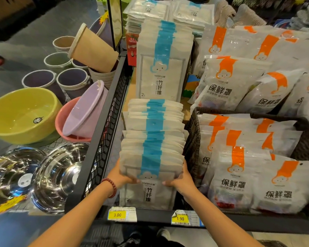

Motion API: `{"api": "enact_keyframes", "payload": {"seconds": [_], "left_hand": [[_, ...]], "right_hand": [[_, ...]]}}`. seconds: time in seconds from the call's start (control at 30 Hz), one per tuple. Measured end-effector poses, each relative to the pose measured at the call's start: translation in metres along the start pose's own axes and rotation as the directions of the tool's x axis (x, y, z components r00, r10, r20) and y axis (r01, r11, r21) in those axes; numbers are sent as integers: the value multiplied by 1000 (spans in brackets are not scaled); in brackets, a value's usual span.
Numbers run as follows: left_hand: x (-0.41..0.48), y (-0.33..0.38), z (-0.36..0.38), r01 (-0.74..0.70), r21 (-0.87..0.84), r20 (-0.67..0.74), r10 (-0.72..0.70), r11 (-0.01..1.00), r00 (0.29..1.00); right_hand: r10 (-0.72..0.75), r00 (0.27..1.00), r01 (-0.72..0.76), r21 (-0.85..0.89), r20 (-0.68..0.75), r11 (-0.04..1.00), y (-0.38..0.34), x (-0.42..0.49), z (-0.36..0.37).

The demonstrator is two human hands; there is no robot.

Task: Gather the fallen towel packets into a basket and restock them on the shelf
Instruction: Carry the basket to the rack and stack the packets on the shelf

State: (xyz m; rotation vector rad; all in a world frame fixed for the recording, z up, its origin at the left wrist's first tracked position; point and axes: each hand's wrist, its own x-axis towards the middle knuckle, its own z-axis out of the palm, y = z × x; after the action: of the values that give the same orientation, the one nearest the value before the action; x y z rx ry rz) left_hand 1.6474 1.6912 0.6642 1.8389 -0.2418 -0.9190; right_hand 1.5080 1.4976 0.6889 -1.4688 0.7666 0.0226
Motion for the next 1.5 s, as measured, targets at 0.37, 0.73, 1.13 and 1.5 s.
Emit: {"api": "enact_keyframes", "payload": {"seconds": [0.37,0.73,1.13,1.5], "left_hand": [[-1,8,9,-237,-95,-250,208,967,946],[-14,2,0,-185,-27,-133,180,982,975],[-32,18,-1,-59,84,-234,77,995,969],[-174,25,14,-41,-154,-402,-25,987,915]], "right_hand": [[-197,942,177,-97,-273,979,1,1,8],[-93,991,86,-71,-100,994,-1,-3,2],[-90,985,39,-319,-147,947,-21,-29,0],[-156,979,189,-300,132,935,-25,-124,-15]]}}
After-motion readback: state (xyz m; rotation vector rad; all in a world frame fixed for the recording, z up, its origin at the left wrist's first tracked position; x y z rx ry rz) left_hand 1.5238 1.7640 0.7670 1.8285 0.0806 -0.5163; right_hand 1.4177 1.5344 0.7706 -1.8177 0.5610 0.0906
